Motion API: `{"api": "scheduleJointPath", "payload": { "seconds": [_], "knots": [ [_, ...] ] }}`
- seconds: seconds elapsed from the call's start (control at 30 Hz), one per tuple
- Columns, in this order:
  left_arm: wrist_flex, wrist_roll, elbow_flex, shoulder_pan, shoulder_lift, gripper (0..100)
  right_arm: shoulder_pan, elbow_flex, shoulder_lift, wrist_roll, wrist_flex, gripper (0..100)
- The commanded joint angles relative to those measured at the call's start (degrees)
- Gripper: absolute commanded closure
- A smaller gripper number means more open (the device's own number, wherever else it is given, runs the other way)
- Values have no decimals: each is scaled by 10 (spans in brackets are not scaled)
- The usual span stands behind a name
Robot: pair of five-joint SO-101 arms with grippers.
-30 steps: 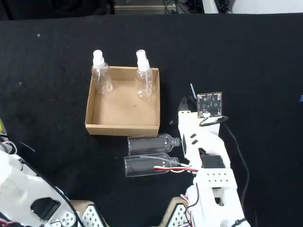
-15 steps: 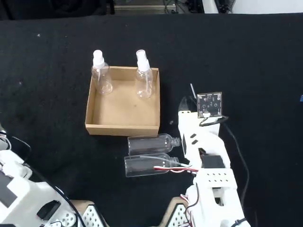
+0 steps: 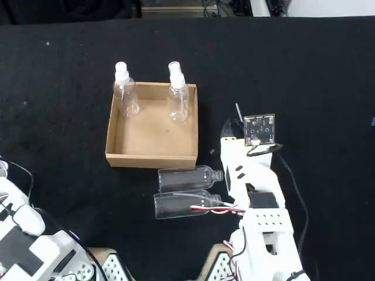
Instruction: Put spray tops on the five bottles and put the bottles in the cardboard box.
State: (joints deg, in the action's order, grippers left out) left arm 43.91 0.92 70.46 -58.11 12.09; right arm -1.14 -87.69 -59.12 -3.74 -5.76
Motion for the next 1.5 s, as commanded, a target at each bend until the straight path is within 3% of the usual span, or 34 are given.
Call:
{"api": "scheduleJointPath", "payload": {
  "seconds": [0.0,0.2,0.77,1.0,1.17,1.27,1.47],
  "knots": [
    [-1,-7,-45,7,-29,639,3,36,3,-6,13,973],
    [1,-7,-73,7,-89,639,3,36,3,-6,13,973],
    [1,-7,-66,10,-90,650,3,36,3,-6,13,973],
    [1,-7,-66,10,-90,819,3,36,3,-6,13,973],
    [4,-7,-68,10,-89,884,3,36,3,-6,13,973],
    [62,-7,-54,10,-91,887,3,36,3,-6,13,973],
    [271,-7,27,34,-88,911,3,36,3,-6,13,973]
  ]
}}
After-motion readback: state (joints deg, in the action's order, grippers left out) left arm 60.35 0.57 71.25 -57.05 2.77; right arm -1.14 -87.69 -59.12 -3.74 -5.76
